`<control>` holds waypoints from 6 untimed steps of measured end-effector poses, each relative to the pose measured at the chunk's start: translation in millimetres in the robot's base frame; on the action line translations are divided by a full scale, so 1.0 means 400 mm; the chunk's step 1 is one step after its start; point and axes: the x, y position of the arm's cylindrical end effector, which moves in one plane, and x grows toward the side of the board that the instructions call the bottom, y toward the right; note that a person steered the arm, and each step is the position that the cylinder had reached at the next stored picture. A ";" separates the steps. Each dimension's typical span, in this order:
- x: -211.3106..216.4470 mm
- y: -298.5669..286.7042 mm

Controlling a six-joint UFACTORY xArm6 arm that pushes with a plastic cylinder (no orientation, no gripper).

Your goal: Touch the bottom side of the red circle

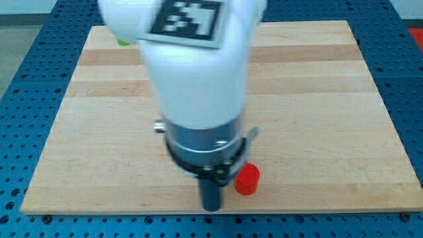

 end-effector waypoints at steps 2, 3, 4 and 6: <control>0.000 0.133; 0.000 0.132; -0.012 0.121; -0.020 0.061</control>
